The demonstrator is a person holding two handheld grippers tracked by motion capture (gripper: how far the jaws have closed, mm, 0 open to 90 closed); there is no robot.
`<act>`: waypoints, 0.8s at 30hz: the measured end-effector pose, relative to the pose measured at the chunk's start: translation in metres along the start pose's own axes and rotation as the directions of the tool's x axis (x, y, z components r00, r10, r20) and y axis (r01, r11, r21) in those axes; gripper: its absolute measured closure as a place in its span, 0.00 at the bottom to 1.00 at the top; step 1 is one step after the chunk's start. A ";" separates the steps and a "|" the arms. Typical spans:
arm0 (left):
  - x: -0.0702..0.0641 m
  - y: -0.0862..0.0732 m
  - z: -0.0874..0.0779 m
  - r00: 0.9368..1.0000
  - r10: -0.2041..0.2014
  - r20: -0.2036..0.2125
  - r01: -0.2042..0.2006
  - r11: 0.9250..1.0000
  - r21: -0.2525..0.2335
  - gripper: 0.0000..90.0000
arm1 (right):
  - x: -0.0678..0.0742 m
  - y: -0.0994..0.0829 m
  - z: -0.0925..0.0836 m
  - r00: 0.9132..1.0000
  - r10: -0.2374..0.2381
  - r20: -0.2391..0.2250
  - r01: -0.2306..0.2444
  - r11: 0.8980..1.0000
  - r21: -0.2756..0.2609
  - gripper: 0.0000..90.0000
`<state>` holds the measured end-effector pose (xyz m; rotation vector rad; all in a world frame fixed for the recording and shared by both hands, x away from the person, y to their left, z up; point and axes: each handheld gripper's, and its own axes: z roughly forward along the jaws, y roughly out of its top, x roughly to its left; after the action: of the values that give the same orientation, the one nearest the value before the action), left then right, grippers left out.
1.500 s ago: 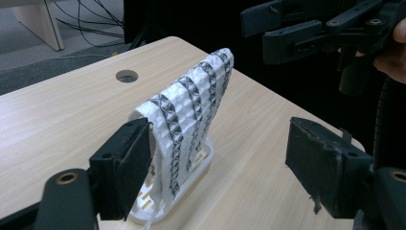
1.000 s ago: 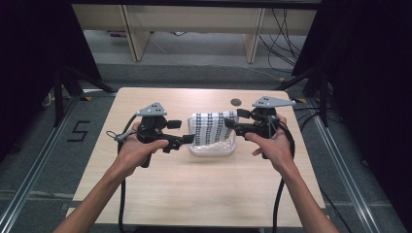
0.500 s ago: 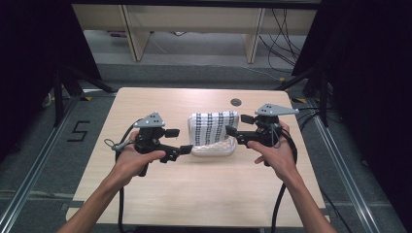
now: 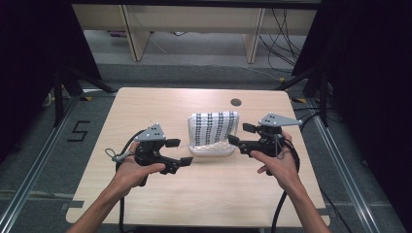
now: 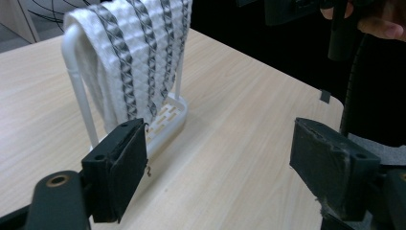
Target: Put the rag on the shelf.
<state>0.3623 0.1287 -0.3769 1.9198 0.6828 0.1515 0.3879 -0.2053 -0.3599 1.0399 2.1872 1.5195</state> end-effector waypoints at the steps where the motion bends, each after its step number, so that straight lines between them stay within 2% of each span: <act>1: -0.001 -0.003 -0.001 1.000 0.003 0.001 -0.003 1.000 -0.002 0.22 | 0.000 -0.002 -0.001 1.000 -0.009 -0.003 0.009 1.000 0.003 0.30; 7: -0.005 -0.013 -0.002 1.000 -0.001 0.007 0.001 1.000 -0.004 0.22 | 0.003 -0.014 -0.006 1.000 0.017 -0.015 -0.017 1.000 0.005 0.30; 13: -0.009 -0.022 -0.001 1.000 0.009 0.000 -0.009 1.000 0.011 0.22 | 0.005 -0.025 -0.009 1.000 0.021 -0.013 -0.021 1.000 -0.003 0.30; 14: -0.010 -0.025 -0.001 1.000 0.013 0.002 -0.013 1.000 0.013 0.22 | 0.004 -0.026 -0.009 1.000 0.000 -0.017 0.000 1.000 -0.002 0.30; 16: -0.010 -0.027 0.000 1.000 0.014 0.014 -0.014 1.000 0.008 0.22 | 0.007 -0.029 -0.010 1.000 0.024 -0.011 -0.024 1.000 -0.001 0.30; 17: -0.011 -0.028 0.000 1.000 0.014 0.010 -0.014 1.000 0.006 0.22 | 0.006 -0.030 -0.010 1.000 -0.002 -0.019 0.002 1.000 0.003 0.30; 18: -0.011 -0.029 0.000 1.000 0.011 0.014 -0.011 1.000 0.008 0.22 | 0.007 -0.032 -0.010 1.000 0.003 -0.022 -0.003 1.000 0.006 0.30; 19: -0.012 -0.031 0.000 1.000 0.010 0.007 -0.010 1.000 0.012 0.22 | 0.010 -0.033 -0.011 0.999 0.031 -0.020 -0.030 0.999 0.010 0.30; 20: -0.012 -0.031 0.000 1.000 0.015 0.007 -0.015 1.000 0.018 0.22 | 0.008 -0.034 -0.011 1.000 -0.009 -0.016 0.009 1.000 0.008 0.30; 21: -0.012 -0.032 0.000 1.000 0.016 0.004 -0.016 1.000 0.022 0.22 | 0.010 -0.036 -0.011 0.999 0.021 -0.025 -0.021 1.000 0.013 0.30; 22: -0.012 -0.033 0.000 1.000 0.015 0.008 -0.015 1.000 0.018 0.22 | 0.009 -0.036 -0.011 1.000 -0.004 -0.019 0.004 1.000 0.013 0.30; 23: -0.013 -0.034 -0.001 1.000 0.015 0.003 -0.015 1.000 0.023 0.22 | 0.011 -0.038 -0.011 1.000 0.010 -0.022 -0.009 1.000 0.015 0.30; 24: -0.013 -0.035 -0.001 1.000 0.014 0.005 -0.015 1.000 0.019 0.22 | 0.010 -0.039 -0.011 1.000 -0.004 -0.026 0.005 1.000 0.014 0.30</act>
<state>0.3378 0.1329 -0.4049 1.9436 0.6693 0.1493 0.3586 -0.2135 -0.3887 1.0241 2.2196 1.5263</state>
